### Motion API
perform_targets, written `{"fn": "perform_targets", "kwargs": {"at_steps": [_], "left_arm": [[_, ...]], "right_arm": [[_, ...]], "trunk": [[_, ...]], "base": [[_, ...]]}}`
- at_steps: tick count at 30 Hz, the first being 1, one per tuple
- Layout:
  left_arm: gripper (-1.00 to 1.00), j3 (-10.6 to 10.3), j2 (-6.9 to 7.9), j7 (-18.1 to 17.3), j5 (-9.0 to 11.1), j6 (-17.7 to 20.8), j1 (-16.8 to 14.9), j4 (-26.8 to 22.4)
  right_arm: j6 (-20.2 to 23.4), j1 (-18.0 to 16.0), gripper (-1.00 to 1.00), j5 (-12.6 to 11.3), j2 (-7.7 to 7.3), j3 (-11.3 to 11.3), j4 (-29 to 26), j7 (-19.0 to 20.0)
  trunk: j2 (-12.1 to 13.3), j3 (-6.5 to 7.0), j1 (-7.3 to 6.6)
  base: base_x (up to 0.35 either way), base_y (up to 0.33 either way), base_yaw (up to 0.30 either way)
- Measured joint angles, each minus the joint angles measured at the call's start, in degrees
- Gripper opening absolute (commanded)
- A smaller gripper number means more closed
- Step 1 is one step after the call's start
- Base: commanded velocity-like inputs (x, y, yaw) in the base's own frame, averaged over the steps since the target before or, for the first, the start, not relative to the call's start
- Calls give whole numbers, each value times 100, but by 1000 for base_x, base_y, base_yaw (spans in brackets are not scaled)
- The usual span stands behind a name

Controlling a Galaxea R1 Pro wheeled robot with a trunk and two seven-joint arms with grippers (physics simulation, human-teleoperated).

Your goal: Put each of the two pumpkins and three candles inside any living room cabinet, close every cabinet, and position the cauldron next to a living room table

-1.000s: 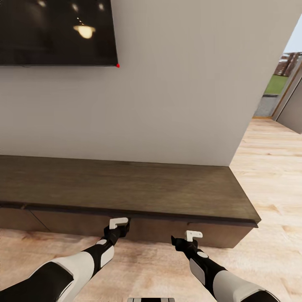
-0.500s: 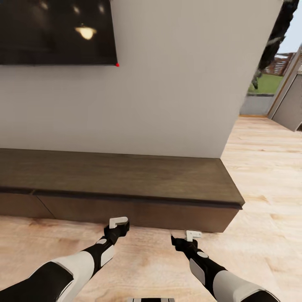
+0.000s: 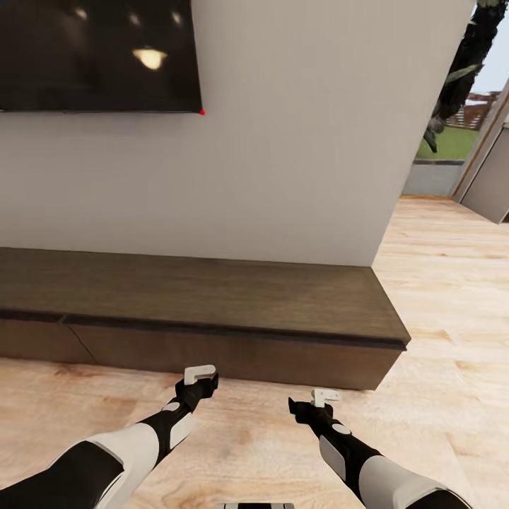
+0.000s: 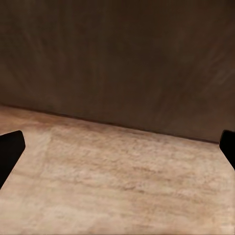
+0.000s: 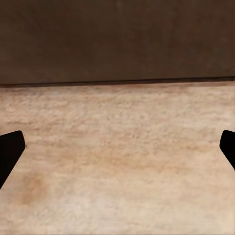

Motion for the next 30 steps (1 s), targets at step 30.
{"fn": "perform_targets", "kwargs": {"at_steps": [30], "left_arm": [[100, 22, 0, -16, 50, 15, 120, 7]], "right_arm": [[15, 1, 100, 1, 0, 0, 190, -5]], "trunk": [[0, 242, 0]], "base": [[0, 62, 160]]}}
